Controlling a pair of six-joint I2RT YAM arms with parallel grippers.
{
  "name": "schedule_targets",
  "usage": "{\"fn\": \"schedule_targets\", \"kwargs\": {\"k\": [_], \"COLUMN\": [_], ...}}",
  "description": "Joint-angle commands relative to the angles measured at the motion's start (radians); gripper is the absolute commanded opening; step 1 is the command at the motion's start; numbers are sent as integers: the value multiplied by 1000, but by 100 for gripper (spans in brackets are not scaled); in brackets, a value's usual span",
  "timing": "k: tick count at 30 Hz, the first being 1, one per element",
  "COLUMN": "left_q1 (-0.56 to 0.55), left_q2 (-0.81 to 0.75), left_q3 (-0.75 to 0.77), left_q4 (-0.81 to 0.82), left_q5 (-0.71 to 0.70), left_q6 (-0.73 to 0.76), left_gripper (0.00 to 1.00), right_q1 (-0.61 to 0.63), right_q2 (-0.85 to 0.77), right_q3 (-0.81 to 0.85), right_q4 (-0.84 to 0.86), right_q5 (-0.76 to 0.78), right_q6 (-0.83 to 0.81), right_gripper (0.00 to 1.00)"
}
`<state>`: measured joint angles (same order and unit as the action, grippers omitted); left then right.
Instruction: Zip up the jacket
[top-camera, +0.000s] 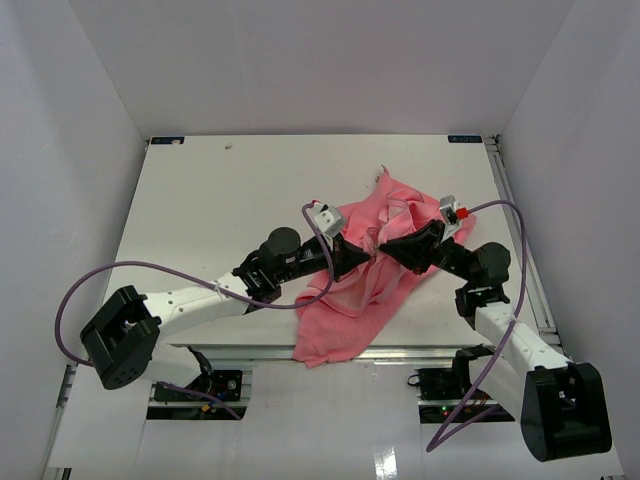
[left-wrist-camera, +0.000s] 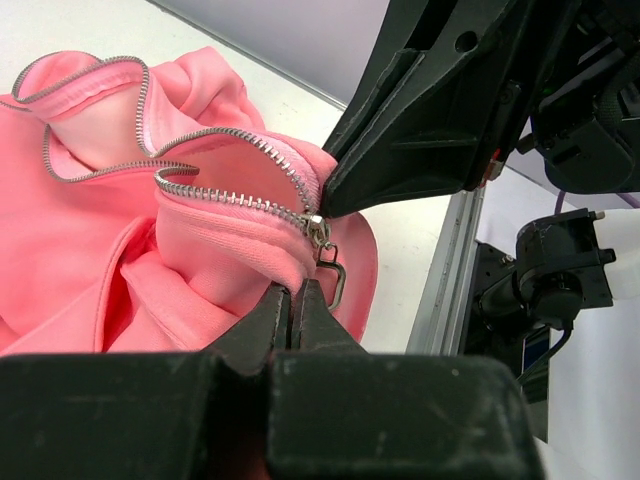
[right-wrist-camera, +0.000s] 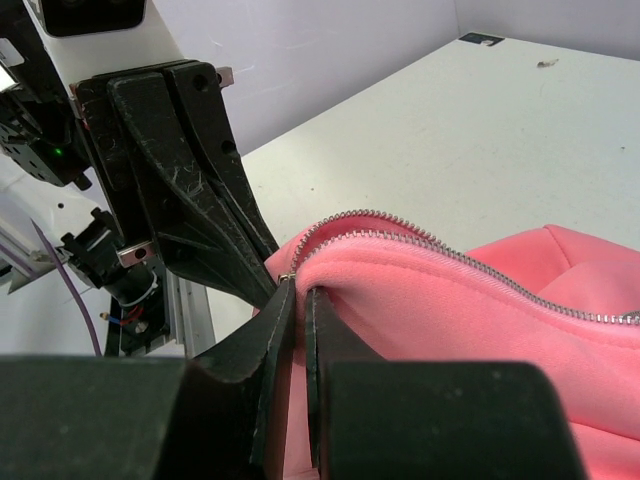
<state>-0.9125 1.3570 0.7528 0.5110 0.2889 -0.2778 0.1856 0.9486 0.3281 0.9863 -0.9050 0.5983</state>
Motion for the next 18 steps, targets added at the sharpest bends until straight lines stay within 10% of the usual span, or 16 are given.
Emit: {"fn": "schedule_targets", "kwargs": {"k": [1, 18], "left_q1": [-5, 162], "left_q2": [-21, 153], "left_q3": [13, 82], "left_q4": [-125, -132], "left_q5": [-9, 336], "left_q6": [-35, -256], "left_gripper": [0, 0], "right_q1": [-12, -7], "right_q2": [10, -82], "right_q3": [76, 165], "right_q4": [2, -638], "right_q5": [29, 222], "right_q6": [-32, -281], "right_gripper": [10, 53]}}
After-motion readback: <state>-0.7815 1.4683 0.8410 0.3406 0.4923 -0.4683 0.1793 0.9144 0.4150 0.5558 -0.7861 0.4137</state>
